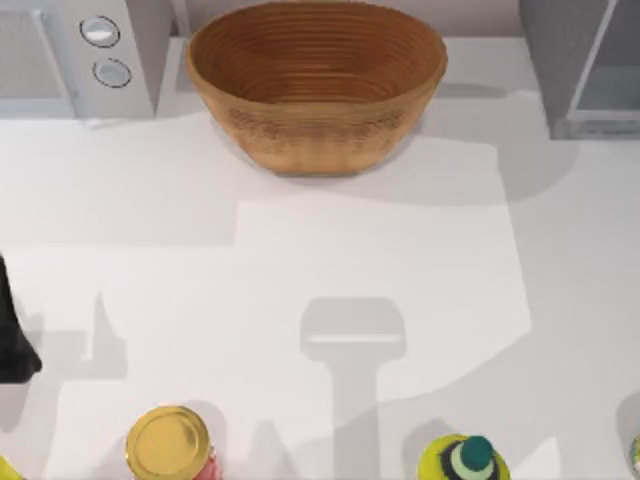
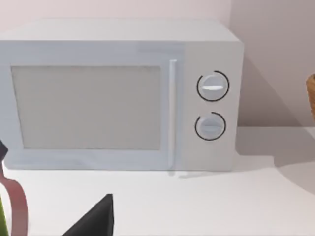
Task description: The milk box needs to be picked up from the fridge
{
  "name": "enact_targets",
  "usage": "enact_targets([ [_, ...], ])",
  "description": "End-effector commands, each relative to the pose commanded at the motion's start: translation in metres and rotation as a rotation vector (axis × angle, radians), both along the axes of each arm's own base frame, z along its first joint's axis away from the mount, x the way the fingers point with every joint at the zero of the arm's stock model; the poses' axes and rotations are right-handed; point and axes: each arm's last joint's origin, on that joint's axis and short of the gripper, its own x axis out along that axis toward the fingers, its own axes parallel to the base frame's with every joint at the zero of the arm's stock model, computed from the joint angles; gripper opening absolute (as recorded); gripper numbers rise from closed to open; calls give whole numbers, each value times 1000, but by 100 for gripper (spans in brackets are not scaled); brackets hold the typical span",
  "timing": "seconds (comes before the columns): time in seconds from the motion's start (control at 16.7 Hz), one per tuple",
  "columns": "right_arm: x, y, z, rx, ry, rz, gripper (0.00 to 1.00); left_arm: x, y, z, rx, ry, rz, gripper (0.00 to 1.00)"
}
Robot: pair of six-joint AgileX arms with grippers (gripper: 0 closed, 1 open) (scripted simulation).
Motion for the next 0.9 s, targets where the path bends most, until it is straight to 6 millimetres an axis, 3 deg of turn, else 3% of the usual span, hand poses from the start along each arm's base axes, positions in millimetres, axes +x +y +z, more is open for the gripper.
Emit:
enact_targets([
  [0.24, 0, 0, 0, 0, 0, 0, 2, 0, 0, 0, 0, 0, 0, 100],
  [0.9, 0, -1, 6, 2, -2, -3, 0, 0, 0, 0, 0, 0, 0, 100],
])
